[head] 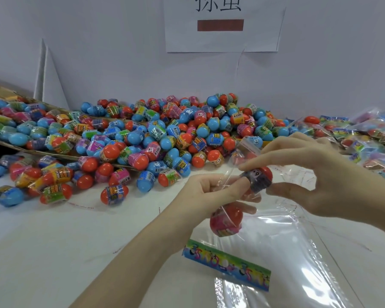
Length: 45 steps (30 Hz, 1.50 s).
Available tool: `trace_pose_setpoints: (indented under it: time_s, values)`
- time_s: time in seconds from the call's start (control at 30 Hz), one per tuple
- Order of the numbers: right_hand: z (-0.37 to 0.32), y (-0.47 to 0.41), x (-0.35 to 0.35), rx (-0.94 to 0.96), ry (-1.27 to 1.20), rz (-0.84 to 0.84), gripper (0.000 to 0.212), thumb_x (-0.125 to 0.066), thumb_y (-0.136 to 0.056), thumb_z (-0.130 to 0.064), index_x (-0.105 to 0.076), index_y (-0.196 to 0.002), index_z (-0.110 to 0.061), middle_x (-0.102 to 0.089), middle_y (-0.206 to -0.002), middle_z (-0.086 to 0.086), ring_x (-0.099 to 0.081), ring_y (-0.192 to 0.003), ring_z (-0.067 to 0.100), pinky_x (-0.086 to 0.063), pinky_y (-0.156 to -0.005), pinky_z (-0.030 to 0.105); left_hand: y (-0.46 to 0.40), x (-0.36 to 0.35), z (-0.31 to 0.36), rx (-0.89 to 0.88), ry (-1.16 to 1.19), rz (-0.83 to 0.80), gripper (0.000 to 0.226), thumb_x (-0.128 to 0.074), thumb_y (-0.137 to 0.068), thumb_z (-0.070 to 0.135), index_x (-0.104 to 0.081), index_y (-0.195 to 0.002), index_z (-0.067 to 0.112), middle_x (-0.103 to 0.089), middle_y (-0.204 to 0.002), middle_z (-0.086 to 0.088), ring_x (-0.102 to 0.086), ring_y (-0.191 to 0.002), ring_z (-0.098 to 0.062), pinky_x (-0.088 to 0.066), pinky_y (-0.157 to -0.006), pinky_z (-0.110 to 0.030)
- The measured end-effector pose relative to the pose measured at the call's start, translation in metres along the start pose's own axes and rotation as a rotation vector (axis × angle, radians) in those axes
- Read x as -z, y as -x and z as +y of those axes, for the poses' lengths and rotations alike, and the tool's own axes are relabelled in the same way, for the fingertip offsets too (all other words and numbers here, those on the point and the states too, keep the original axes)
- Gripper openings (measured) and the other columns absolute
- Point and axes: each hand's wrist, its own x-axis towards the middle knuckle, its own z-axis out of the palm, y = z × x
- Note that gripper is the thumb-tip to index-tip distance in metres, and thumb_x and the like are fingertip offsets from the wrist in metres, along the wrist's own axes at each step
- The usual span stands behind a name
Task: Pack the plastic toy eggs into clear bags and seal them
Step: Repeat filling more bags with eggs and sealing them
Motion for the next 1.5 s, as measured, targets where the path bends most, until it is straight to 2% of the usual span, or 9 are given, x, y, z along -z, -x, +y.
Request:
trace_pose_setpoints:
  time_s: [0.1,0.27,0.43,0.6,0.93,1.07,1.13,1.37,1.5]
  values:
    - [-0.002,0.002,0.002,0.003,0.080,0.074,0.027,-0.070,-0.068,-0.047,-0.050,-0.083,-0.059,-0.057,-0.087,-0.027,-0.047,-0.096,0.001,-0.029,-0.083,0.033,0.000,0.000,0.000,0.000,-0.009,0.001,0.038,-0.062,-0.066,0.040,-0.070,-0.097,0.019,-0.074,-0.093,0.001,-0.071,-0.082,-0.015,-0.054,-0.072,-0.018]
    - [-0.005,0.002,0.001,-0.011,0.189,0.228,0.030,-0.051,-0.059,-0.054,-0.050,-0.084,-0.038,-0.057,-0.072,-0.021,-0.056,-0.073,0.001,-0.029,-0.072,0.034,0.000,-0.002,0.000,-0.042,0.016,0.030,0.032,-0.065,-0.064,0.033,-0.066,-0.095,0.024,-0.074,-0.087,0.005,-0.071,-0.077,-0.013,-0.052,-0.068,-0.014]
    - [-0.007,0.001,0.000,0.014,0.082,0.277,0.033,-0.040,-0.066,-0.052,-0.039,-0.099,-0.058,-0.055,-0.073,-0.023,-0.047,-0.082,-0.011,-0.022,-0.075,0.002,0.001,-0.003,0.001,-0.061,-0.021,0.021,0.038,-0.067,-0.063,0.031,-0.064,-0.100,0.022,-0.074,-0.091,0.002,-0.071,-0.079,-0.014,-0.053,-0.072,-0.015]
    - [-0.006,0.001,-0.005,-0.022,-0.241,0.419,0.031,-0.072,-0.066,-0.039,-0.050,-0.086,-0.030,-0.067,-0.080,-0.017,-0.061,-0.069,0.002,-0.040,-0.068,0.000,0.001,-0.003,0.001,-0.075,-0.031,0.030,0.039,-0.067,-0.061,0.033,-0.064,-0.099,0.024,-0.074,-0.092,0.001,-0.071,-0.079,-0.014,-0.054,-0.077,-0.016]
    - [-0.007,0.001,-0.005,-0.061,-0.154,0.511,0.034,-0.061,-0.055,-0.050,-0.049,-0.084,-0.036,-0.061,-0.081,-0.021,-0.058,-0.075,-0.005,-0.036,-0.068,-0.003,0.001,-0.004,0.000,-0.098,-0.054,0.046,0.037,-0.069,-0.063,0.029,-0.063,-0.099,0.025,-0.074,-0.092,0.004,-0.071,-0.078,-0.013,-0.052,-0.069,-0.014]
    - [-0.008,0.002,-0.007,-0.021,-0.054,0.512,0.032,-0.053,-0.061,-0.052,-0.045,-0.087,-0.036,-0.049,-0.082,-0.036,-0.052,-0.072,-0.023,-0.045,-0.075,0.024,0.001,-0.003,0.000,-0.105,-0.043,0.052,0.037,-0.068,-0.063,0.031,-0.063,-0.099,0.025,-0.073,-0.094,0.000,-0.071,-0.078,-0.014,-0.052,-0.069,-0.014]
    - [-0.008,0.001,-0.010,0.019,0.045,0.504,0.039,-0.050,-0.067,-0.050,-0.044,-0.095,-0.024,-0.045,-0.084,-0.035,-0.052,-0.079,-0.009,-0.038,-0.071,0.042,0.001,-0.004,0.000,-0.114,-0.035,0.057,0.037,-0.069,-0.063,0.030,-0.064,-0.099,0.024,-0.073,-0.094,-0.002,-0.071,-0.077,-0.015,-0.052,-0.069,-0.015]
    - [-0.005,0.000,-0.007,0.037,0.259,0.426,0.044,-0.057,-0.067,-0.046,-0.067,-0.100,-0.019,-0.063,-0.099,0.001,-0.057,-0.094,0.035,-0.034,-0.080,0.053,0.000,-0.003,-0.001,-0.122,-0.062,0.058,0.045,-0.068,-0.065,0.029,-0.064,-0.108,0.015,-0.073,-0.096,-0.005,-0.071,-0.079,-0.017,-0.053,-0.072,-0.017]
    - [-0.010,0.000,-0.003,0.058,0.031,0.304,0.034,-0.055,-0.065,-0.042,-0.057,-0.099,-0.038,-0.057,-0.089,-0.020,-0.054,-0.085,0.018,-0.042,-0.080,0.057,-0.001,-0.004,-0.002,-0.144,-0.046,0.068,0.045,-0.067,-0.066,0.026,-0.065,-0.108,0.011,-0.073,-0.094,-0.006,-0.070,-0.078,-0.018,-0.054,-0.074,-0.018]
